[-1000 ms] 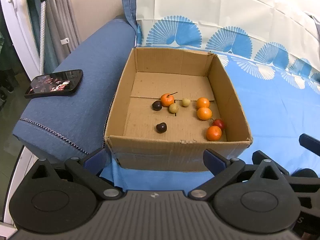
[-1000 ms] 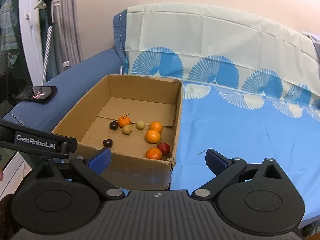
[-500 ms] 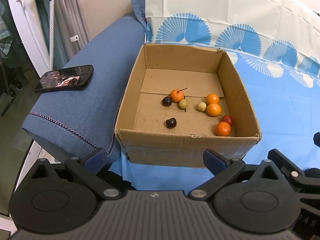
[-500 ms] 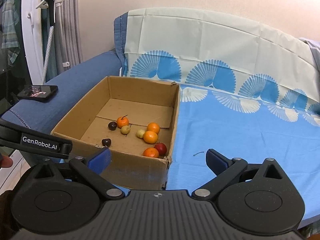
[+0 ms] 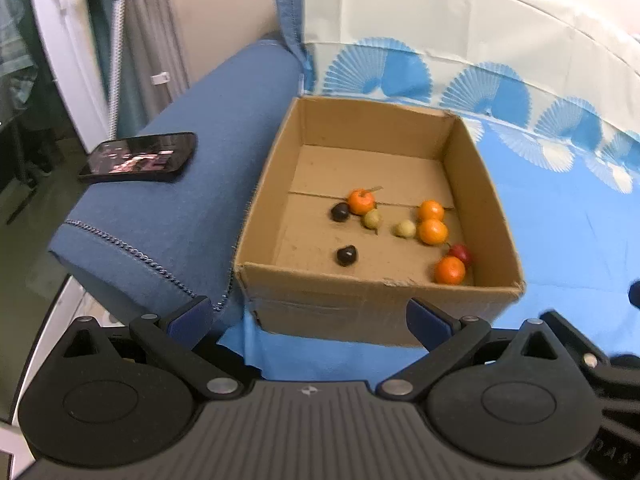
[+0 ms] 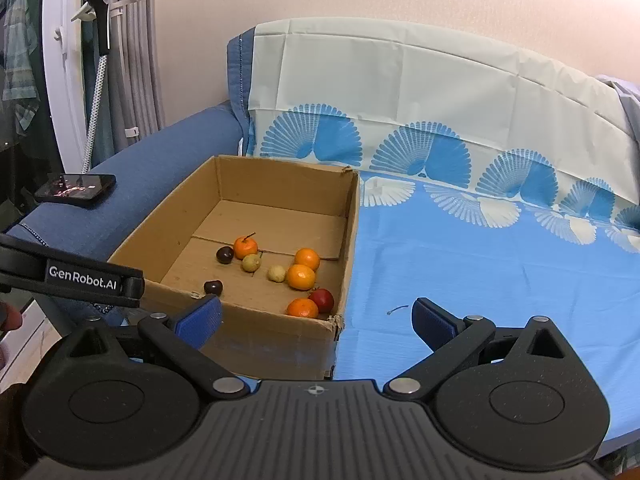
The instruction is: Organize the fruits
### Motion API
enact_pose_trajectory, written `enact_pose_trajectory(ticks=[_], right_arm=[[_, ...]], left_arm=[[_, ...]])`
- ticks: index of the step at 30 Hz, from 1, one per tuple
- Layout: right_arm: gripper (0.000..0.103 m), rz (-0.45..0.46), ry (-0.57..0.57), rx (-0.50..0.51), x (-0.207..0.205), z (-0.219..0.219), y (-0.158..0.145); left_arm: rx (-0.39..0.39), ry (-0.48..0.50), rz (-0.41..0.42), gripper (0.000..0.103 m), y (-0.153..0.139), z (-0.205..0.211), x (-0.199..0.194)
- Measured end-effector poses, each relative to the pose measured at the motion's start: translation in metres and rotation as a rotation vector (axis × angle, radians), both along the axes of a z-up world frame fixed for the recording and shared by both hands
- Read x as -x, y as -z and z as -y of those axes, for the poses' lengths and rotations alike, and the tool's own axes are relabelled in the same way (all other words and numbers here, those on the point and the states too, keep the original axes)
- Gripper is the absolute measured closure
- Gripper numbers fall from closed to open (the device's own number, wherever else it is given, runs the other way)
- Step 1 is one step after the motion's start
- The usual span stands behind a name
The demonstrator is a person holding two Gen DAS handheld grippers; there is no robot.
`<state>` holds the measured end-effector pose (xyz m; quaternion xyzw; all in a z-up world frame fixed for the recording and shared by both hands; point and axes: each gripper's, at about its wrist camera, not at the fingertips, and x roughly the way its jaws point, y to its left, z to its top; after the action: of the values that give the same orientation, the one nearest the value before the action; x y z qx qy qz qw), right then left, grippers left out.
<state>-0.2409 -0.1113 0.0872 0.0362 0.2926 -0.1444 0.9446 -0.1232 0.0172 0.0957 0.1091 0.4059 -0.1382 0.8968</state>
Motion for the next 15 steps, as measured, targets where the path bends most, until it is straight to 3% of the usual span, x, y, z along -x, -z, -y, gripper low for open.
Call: enact_pose_trajectory(ticks=[5,15], right_arm=[[0.002,0.010,-0.005,-0.010,0.0014,0.0013,-0.0012],[0.001,0.015,-0.037,-0.034,0.0024,0.0008,-0.0011]], left_arm=[[-0.062,0.003,0.027,0.000,0.0059,0.0028,0.0025],[-0.056,-0.030,-0.013,0.000,0.0094,-0.0042,-0.0043]])
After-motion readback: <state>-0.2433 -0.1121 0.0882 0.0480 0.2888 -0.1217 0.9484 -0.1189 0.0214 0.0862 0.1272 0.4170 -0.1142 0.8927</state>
